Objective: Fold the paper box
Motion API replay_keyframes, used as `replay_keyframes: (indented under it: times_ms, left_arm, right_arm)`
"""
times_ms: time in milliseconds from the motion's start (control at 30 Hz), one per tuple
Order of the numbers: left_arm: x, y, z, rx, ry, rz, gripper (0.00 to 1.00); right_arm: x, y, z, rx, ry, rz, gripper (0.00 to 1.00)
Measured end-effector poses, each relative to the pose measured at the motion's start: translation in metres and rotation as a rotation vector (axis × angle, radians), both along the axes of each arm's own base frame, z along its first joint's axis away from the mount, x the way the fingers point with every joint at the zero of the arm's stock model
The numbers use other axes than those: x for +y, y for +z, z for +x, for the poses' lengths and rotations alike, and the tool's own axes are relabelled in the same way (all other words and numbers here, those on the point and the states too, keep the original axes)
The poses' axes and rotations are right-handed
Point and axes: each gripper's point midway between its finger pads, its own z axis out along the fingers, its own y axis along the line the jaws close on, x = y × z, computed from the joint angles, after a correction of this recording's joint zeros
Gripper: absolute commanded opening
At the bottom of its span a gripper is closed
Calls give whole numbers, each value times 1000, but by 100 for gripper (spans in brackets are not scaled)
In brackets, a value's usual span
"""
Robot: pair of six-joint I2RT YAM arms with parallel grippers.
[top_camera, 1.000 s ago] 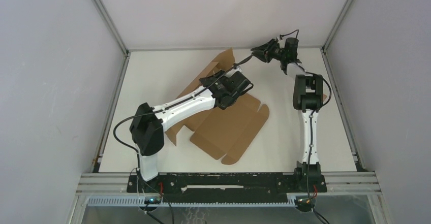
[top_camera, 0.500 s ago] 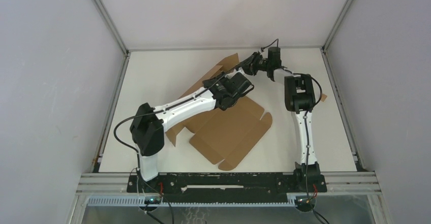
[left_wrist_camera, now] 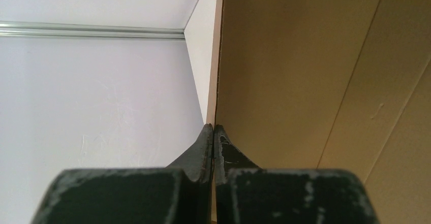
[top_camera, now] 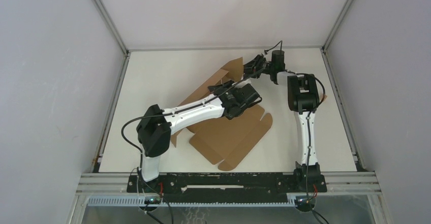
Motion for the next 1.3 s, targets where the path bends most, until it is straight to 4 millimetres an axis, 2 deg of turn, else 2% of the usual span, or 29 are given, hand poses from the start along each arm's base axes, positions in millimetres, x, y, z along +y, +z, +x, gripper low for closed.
replay_keyframes:
  times_ms: [333, 600, 733, 1100, 1300]
  left_arm:
    - [1, -2, 1, -3, 12, -16, 0]
    - [4, -7, 5, 21, 15, -35, 0]
    - [5, -8, 7, 25, 21, -44, 0]
    - [9, -11, 11, 37, 27, -55, 0]
    - [8, -11, 11, 35, 30, -60, 0]
  right_arm:
    - [10, 6, -8, -18, 48, 17, 39]
    - [17, 33, -28, -71, 106, 38, 37]
    - [20, 39, -40, -92, 134, 49, 37]
    - [26, 14, -78, -59, 186, 73, 36]
    - [26, 17, -82, -86, 188, 85, 36]
